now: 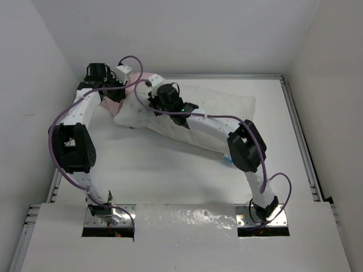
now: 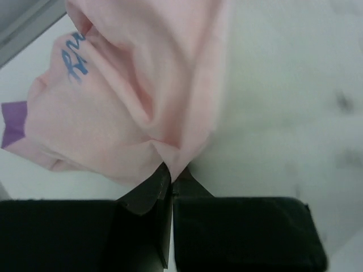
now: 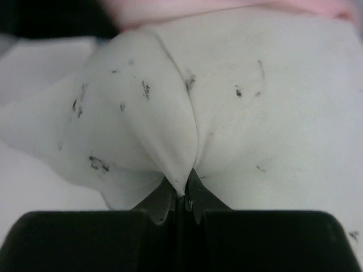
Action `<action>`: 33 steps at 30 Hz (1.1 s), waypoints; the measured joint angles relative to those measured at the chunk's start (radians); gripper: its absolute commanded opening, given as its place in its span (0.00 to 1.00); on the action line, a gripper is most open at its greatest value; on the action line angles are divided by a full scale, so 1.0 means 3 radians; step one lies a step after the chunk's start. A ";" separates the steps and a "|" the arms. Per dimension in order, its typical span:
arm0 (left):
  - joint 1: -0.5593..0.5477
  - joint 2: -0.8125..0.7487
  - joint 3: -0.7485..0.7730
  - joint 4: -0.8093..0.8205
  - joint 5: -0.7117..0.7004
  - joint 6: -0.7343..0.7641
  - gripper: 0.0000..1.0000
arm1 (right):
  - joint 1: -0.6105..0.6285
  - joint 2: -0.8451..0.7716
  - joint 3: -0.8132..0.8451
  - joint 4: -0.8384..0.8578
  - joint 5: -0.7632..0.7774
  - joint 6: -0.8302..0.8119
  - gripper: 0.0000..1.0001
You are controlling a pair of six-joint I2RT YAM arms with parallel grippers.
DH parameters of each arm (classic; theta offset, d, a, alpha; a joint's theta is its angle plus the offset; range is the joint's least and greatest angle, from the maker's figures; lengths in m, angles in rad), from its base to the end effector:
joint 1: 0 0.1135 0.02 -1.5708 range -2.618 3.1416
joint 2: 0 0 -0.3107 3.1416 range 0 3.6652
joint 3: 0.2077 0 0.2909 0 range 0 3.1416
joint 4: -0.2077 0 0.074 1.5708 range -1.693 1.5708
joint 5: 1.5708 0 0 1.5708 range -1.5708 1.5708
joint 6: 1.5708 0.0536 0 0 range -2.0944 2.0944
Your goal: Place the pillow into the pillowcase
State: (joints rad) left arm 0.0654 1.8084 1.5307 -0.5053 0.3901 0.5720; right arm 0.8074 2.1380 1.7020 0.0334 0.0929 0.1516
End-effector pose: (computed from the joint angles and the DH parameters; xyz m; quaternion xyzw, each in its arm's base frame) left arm 0.4712 0.0104 0.3080 0.2990 0.8584 -0.0520 0.4136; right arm 0.4098 0.4210 0.2598 -0.2441 0.7972 0.2198 0.5066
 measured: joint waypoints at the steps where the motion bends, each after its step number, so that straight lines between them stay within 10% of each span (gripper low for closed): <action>1: 0.0000 -0.0013 0.0088 -0.0146 0.0029 0.0106 0.00 | -0.0060 0.0000 0.0039 0.0039 0.0011 0.0142 0.00; 14: -0.0071 -0.0252 0.0652 -0.1663 0.0641 0.1438 0.00 | -0.0229 0.0256 0.0607 0.0359 0.0764 0.0865 0.00; 31: -0.0369 -0.0248 0.0556 -0.1612 0.1827 0.0366 0.09 | -0.0069 0.0373 0.0446 0.0315 0.1437 0.1687 0.00; 32: -0.0369 -0.0248 0.0553 -0.1535 0.1830 0.0276 0.14 | -0.0069 0.0366 0.0409 0.0356 0.1429 0.1696 0.01; 33: -0.0369 -0.0249 0.0549 -0.1469 0.1821 0.0193 0.19 | -0.0070 0.0343 0.0338 0.0420 0.1411 0.1701 0.31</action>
State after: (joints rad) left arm -0.0452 1.7336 1.6955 -0.9459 0.9363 0.6300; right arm 0.7864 2.2410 1.8034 0.1593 0.5163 0.6621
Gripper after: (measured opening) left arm 0.106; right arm 0.024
